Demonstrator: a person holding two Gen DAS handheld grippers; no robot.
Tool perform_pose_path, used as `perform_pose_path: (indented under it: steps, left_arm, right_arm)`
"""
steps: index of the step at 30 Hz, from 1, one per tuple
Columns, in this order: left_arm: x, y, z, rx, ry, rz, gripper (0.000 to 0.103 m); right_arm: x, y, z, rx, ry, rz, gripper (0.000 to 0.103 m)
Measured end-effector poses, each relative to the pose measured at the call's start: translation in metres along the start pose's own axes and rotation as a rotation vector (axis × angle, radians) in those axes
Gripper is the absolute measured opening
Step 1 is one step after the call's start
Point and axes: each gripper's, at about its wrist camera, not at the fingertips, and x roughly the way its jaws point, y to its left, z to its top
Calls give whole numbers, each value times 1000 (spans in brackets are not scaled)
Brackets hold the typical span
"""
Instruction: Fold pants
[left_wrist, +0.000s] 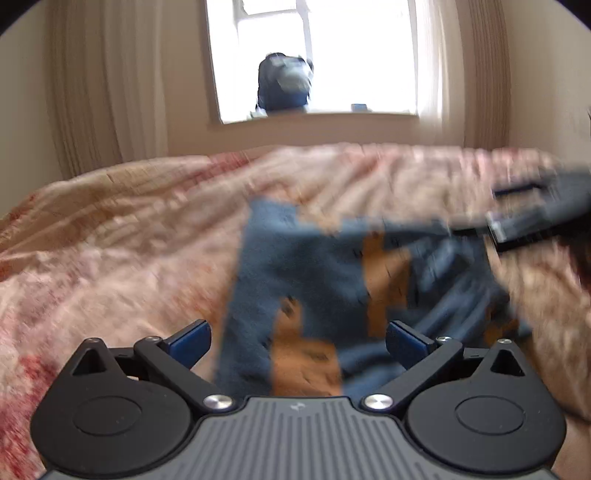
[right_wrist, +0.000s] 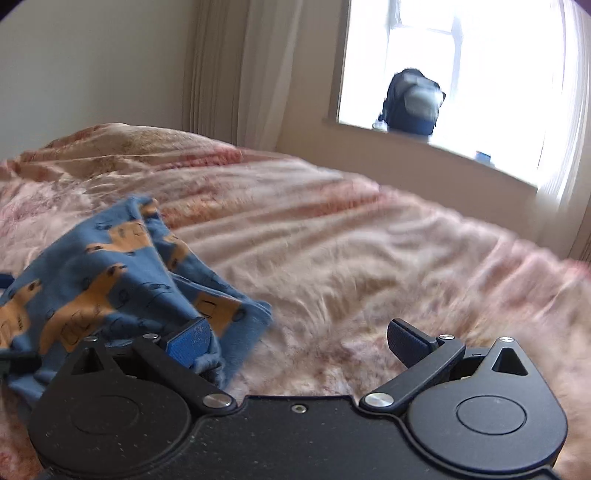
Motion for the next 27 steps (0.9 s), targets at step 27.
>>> perform_pose_path:
  steps: [27]
  left_arm:
    - [91, 35, 57, -2, 59, 56, 103]
  right_arm:
    - [11, 41, 21, -14, -20, 23, 102]
